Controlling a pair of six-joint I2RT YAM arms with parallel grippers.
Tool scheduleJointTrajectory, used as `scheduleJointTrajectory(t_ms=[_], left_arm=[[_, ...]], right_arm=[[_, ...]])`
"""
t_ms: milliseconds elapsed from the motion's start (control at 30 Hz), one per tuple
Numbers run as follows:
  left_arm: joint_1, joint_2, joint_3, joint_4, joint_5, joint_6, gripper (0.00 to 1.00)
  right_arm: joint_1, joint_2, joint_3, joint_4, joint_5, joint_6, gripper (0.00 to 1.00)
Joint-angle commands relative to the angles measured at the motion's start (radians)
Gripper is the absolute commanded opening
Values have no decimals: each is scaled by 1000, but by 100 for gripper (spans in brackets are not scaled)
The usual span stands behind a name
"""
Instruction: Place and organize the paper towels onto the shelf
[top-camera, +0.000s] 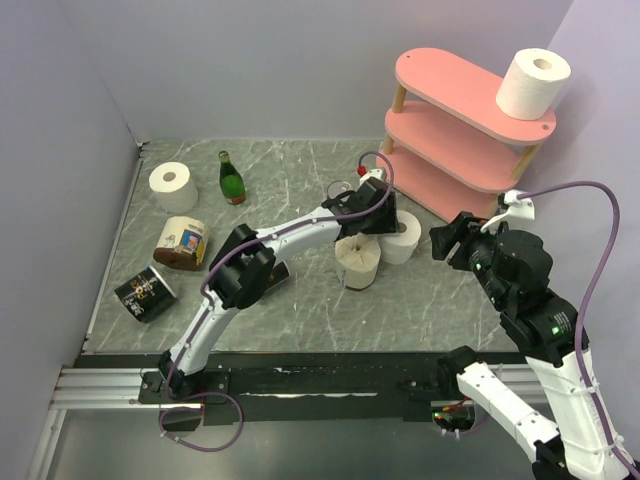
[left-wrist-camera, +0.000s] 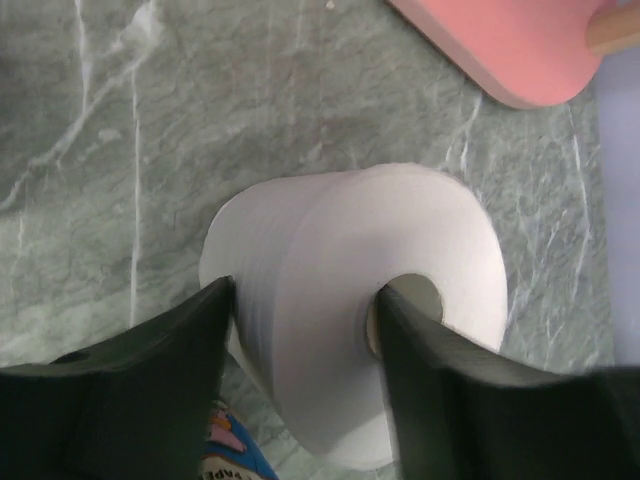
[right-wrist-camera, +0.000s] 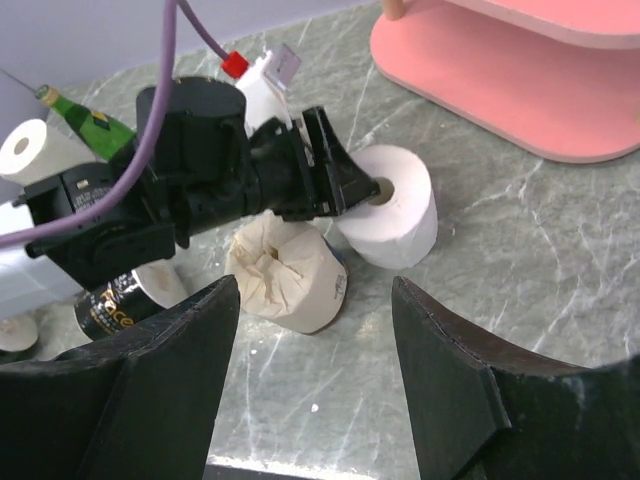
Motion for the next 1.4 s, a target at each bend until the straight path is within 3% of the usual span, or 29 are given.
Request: scheduleJointTrajectory(t_ms=[0, 67, 133, 500, 800, 967, 1067, 1367], left_arm=[[0, -38, 87, 66, 20, 2, 75], [3, -63, 83, 67, 26, 22, 91], [12, -110, 77, 66, 26, 46, 99], [150, -512, -101, -25, -56, 204, 96], [199, -946, -529, 9, -311, 422, 96], [198, -1153, -827, 165, -431, 508, 96], [190, -1215, -919, 219, -477, 518, 96], [173, -1215, -873, 172, -514, 522, 96]], right_arm=[[3, -21, -9, 2, 18, 11, 70], [4, -18, -16, 9, 23, 11, 70], [4, -13, -32, 23, 15, -4, 70], [1, 174, -18, 12, 62, 47, 71], [-9, 338, -61, 169, 21, -163, 73], [-22, 501, -18, 198, -11, -203, 69], [-26, 614, 42, 180, -51, -202, 69], [-25, 887, 181, 143, -36, -217, 69]])
